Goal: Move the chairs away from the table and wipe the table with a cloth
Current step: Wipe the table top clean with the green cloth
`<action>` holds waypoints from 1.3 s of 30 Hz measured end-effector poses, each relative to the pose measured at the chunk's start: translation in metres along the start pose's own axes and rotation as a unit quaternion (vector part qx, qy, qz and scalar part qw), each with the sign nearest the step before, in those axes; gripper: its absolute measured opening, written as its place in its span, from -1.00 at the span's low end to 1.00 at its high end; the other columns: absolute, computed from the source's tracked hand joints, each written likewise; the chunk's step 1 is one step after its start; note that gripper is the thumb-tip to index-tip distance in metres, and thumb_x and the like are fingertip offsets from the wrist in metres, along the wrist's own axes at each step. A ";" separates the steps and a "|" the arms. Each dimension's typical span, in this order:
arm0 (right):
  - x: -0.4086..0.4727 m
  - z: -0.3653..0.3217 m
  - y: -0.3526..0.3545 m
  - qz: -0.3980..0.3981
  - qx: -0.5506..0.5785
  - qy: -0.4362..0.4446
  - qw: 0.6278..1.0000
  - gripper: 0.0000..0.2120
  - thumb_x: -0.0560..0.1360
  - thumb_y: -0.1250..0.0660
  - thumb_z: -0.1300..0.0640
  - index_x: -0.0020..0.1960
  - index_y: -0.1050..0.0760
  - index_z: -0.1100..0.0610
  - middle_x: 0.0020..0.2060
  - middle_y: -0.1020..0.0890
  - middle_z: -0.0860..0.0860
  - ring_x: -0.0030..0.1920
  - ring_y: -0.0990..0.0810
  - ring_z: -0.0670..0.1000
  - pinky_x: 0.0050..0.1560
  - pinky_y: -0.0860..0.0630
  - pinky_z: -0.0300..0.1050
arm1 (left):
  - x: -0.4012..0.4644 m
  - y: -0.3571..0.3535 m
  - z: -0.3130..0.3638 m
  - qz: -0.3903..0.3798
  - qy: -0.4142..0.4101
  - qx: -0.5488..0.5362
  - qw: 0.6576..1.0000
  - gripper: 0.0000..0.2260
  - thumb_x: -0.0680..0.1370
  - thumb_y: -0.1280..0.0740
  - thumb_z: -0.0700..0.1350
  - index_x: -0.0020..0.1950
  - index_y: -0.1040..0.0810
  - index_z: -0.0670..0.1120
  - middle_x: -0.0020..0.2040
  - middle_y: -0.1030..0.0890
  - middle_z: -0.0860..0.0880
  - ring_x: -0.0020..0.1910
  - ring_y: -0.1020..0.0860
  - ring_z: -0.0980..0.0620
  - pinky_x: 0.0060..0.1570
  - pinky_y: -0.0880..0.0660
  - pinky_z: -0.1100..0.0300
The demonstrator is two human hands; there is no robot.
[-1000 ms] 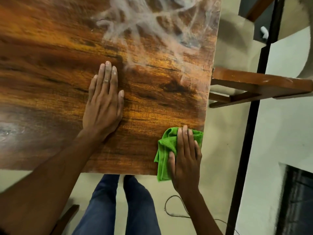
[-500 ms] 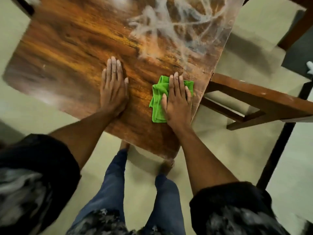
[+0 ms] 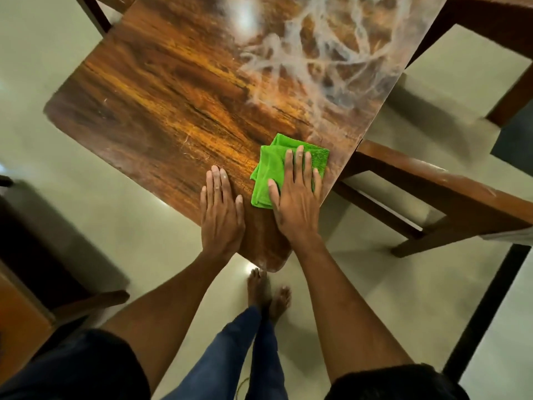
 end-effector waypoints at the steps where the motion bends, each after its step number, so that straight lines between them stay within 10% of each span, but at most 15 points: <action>1: 0.004 0.002 -0.001 0.009 0.010 -0.013 1.000 -0.29 0.73 0.04 -0.22 0.74 0.03 0.16 0.73 0.00 0.12 0.73 0.05 0.11 0.70 0.00 0.17 | -0.001 -0.003 0.001 0.010 0.006 -0.003 1.000 -0.44 0.77 0.06 0.02 0.72 -0.03 -0.21 0.73 -0.05 -0.17 0.73 0.02 -0.07 0.67 -0.07 -0.10; 8: 0.036 -0.016 -0.015 0.032 -0.042 -0.003 0.999 -0.25 0.72 0.05 -0.25 0.73 0.07 0.21 0.73 0.03 0.16 0.73 0.08 0.17 0.69 0.02 0.21 | -0.006 0.008 0.002 0.090 -0.002 -0.060 0.994 -0.48 0.77 -0.01 -0.07 0.71 -0.07 -0.23 0.72 -0.08 -0.17 0.73 -0.01 -0.08 0.68 -0.06 -0.06; 23: 0.080 -0.221 -0.080 -0.049 -0.097 0.438 0.893 -0.36 0.74 0.05 -0.24 0.74 -0.04 0.02 0.73 -0.06 -0.02 0.72 0.00 0.01 0.69 -0.05 0.06 | -0.016 0.025 -0.022 0.196 0.103 -0.170 0.960 -0.47 0.76 -0.06 -0.02 0.69 -0.12 -0.23 0.74 -0.06 -0.09 0.72 -0.09 -0.12 0.66 -0.12 -0.13; 39: -0.009 0.017 -0.006 -0.156 -0.081 0.452 0.874 -0.35 0.71 -0.13 -0.09 0.74 -0.03 0.02 0.73 -0.05 -0.04 0.72 -0.01 -0.01 0.66 -0.11 0.13 | -0.058 0.004 0.003 0.159 0.331 -0.108 0.924 -0.41 0.73 -0.02 0.03 0.74 0.01 -0.12 0.75 0.02 -0.04 0.73 0.04 0.00 0.67 0.02 -0.06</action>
Point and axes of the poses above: each hand's wrist, its own x-axis towards the middle knuckle, its own y-axis out of the back of the hand, z = x × y, the point moved 10 cm from there along x, towards the middle knuckle
